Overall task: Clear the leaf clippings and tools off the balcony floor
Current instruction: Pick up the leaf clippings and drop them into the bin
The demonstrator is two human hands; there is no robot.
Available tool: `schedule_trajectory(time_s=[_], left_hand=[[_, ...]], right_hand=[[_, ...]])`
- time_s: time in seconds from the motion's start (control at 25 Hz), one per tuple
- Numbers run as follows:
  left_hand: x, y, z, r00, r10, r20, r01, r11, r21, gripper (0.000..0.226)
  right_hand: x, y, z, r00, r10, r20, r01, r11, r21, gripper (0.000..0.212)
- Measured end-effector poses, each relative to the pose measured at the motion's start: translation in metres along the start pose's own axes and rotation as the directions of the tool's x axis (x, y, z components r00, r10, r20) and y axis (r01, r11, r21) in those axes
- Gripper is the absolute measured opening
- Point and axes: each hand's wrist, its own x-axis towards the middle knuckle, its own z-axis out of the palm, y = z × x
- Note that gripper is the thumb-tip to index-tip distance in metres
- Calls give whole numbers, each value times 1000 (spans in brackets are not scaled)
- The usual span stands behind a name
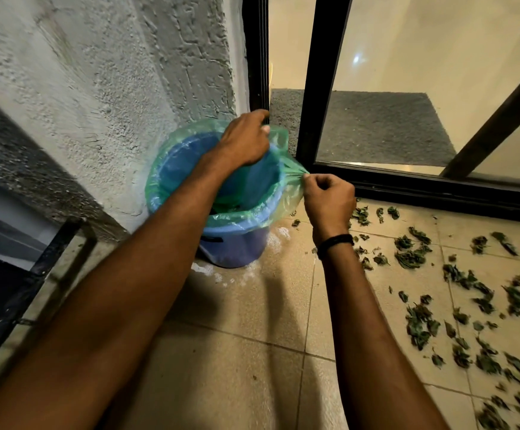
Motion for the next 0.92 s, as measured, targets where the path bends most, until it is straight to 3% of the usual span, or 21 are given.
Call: schedule_trajectory(time_s=[0.12,0.24,0.36,0.52,0.68,0.92], left_hand=[[16,-4,6,999,16,42,-17,999,29,37],[24,-8,12,996,28,-86,-21,997,76,29],[24,-2,12,981,12,-191,18,987,157,29],[20,12,10,995,-99,5,92,938,335,38],[18,20,18,996,-88,20,74,922,381,83],[-2,56,35,972,138,-192,-82,958,274,58]], right_hand=[[5,9,3,976,204,79,-216,958,188,25],[1,13,6,930,319,184,-363,879,310,23],[-5,16,6,911,331,246,-402,849,343,23],[-10,18,7,874,323,362,-446,830,336,14],[-13,18,1,853,295,431,-459,818,348,19],[-15,24,-13,891,311,331,-426,825,371,18]])
